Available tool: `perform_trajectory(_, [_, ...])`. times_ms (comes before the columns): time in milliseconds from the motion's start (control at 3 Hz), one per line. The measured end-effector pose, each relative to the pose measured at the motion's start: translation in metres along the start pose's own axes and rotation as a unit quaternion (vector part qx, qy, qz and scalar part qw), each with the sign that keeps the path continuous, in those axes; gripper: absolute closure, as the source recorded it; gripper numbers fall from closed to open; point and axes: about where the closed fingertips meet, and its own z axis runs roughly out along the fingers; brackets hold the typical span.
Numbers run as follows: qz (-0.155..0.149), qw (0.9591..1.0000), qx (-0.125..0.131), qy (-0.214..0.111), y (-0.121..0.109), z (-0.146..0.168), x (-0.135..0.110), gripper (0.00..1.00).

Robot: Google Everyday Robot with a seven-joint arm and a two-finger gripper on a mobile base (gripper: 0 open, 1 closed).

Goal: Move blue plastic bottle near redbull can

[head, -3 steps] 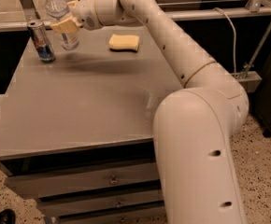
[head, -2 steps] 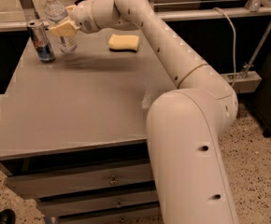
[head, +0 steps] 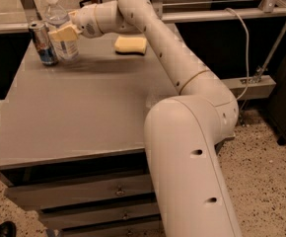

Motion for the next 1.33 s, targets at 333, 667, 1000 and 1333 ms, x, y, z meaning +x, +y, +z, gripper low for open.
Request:
perform_trajectory(333, [0.011,0.9999,-0.006,0.005,-0.0005,0.0001,0.0053,0.59])
perform_trajectory(667, [0.013,0.9998,-0.01,0.01,-0.0007,-0.001,0.0084,0.37])
perform_trajectory(1000, [0.014,0.9997,-0.014,0.015,-0.0009,-0.0025,0.0116,0.13])
perform_trajectory(1333, [0.016,0.9995,-0.017,0.019,-0.0004,-0.0028,0.0151,0.0])
